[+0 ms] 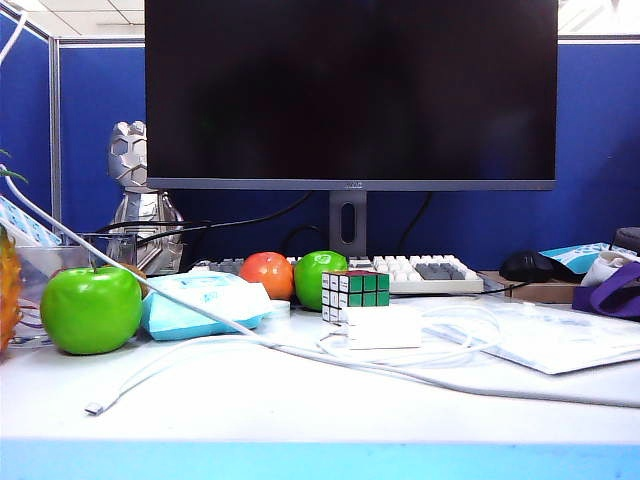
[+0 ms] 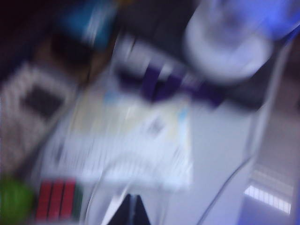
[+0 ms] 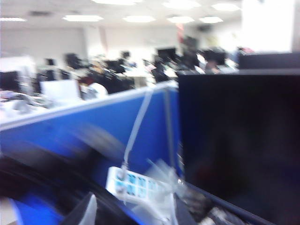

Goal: Pick up the Type-C charging cable and the charging base, insert one end of the Type-C charger into the corresponding slot on the base, and finally place the plugged-in charger back on the table.

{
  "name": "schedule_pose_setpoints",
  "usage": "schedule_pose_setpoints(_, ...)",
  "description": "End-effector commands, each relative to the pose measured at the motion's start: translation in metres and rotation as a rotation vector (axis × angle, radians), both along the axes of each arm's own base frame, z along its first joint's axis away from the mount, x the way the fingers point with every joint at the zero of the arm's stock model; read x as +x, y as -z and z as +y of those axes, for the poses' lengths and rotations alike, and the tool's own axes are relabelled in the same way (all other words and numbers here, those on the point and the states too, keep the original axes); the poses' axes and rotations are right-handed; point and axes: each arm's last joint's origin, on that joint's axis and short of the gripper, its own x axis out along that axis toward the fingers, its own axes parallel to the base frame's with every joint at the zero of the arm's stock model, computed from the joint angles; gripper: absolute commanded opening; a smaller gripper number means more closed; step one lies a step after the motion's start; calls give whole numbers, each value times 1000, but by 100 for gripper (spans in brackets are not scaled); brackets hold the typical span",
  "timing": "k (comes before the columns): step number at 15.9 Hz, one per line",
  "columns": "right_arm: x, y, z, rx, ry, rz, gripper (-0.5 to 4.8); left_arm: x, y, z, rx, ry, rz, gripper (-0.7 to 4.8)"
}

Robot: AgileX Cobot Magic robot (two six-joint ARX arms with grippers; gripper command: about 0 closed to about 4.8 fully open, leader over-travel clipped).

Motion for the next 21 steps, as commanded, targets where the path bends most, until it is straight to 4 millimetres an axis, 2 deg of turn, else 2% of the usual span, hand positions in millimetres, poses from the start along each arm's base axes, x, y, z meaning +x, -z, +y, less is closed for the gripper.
schedule_pose_setpoints(1,0,4,-1,-34,37,21,212,-57,-73,39,-303,175,-163,98)
schedule_pose_setpoints(2,0,4,-1,-39,37,23,211,-72,-88,50,-361,209,-205,214)
schedule_pose_setpoints(3,0,4,-1,-40,30,22,212,-84,-99,58,-405,239,-237,288)
schedule_pose_setpoints(4,-1,4,-1,-42,14,19,212,-100,-112,71,-458,277,-270,320)
schedule_pose_setpoints(6,-3,4,-1,-45,8,26,211,-126,-128,91,-525,296,-326,320)
schedule_pose_setpoints(10,-9,7,-4,-59,10,52,211,-163,-144,122,-589,287,-378,318)
schedule_pose_setpoints(11,-13,8,-6,-70,12,68,180,-173,-147,130,-604,269,-400,309)
schedule_pose_setpoints(12,-21,12,-10,-113,16,85,-14,-184,-150,140,-618,209,-427,230)
schedule_pose_setpoints(13,-26,15,-13,-157,23,87,-1,-190,-151,147,-624,171,-438,136)
schedule_pose_setpoints(14,-33,18,-17,-191,24,99,-1,-199,-151,155,-626,148,-444,63)
schedule_pose_setpoints(16,-51,25,-27,-241,44,129,-1,-220,-149,174,-612,77,-478,31)
schedule_pose_setpoints(17,-64,27,-34,-263,77,131,-1,-230,-146,184,-596,6,-484,-6)
schedule_pose_setpoints(19,-84,38,-45,-309,93,130,-1,-252,-132,208,-515,-149,-479,-6)
schedule_pose_setpoints(21,-95,55,-51,-308,90,127,-1,-271,-118,225,-420,-225,-481,-6)
